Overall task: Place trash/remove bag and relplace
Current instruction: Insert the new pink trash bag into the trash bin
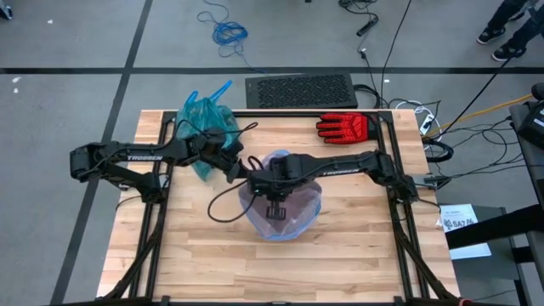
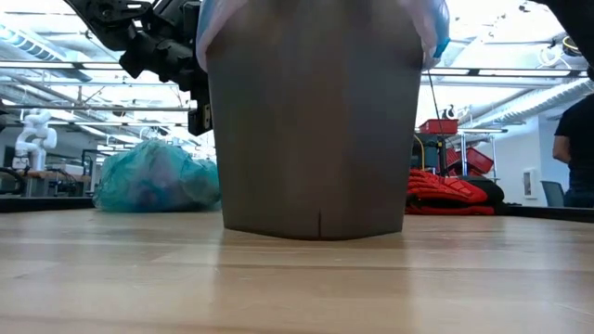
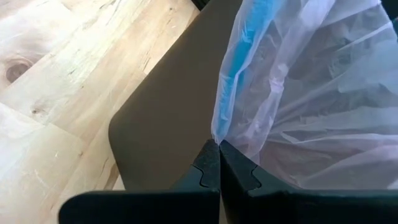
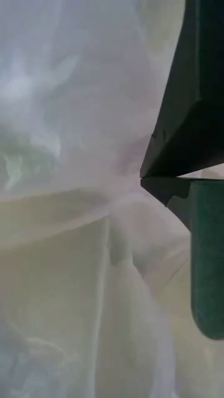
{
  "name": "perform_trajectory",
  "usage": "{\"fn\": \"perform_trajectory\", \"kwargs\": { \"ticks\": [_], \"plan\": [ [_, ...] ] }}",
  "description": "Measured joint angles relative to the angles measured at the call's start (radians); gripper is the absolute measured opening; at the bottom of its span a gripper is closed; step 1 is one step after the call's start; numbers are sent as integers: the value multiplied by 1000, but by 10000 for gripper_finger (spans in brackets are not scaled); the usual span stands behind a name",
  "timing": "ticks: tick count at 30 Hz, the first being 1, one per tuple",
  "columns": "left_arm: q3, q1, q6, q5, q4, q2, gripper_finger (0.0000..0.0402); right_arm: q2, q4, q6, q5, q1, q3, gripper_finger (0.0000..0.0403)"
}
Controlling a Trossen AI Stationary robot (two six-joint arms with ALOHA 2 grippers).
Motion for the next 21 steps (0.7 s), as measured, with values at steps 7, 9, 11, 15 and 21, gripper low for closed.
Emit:
{"fn": "perform_trajectory", "kwargs": {
  "ticks": [7,9,11,15,21],
  "plan": [
    [0,0,0,0,-1,0,0,37,-1,-36,-10,5,0,0],
    [0,0,0,0,-1,0,0,49,2,-46,-11,5,-5,0],
    [0,0,0,0,-2,0,0,51,7,-48,-22,5,-28,0],
    [0,0,0,-1,-2,0,0,52,39,-52,-30,4,-101,0],
    [0,0,0,-1,-1,0,0,48,51,-50,-38,4,-110,0]
  ]
}}
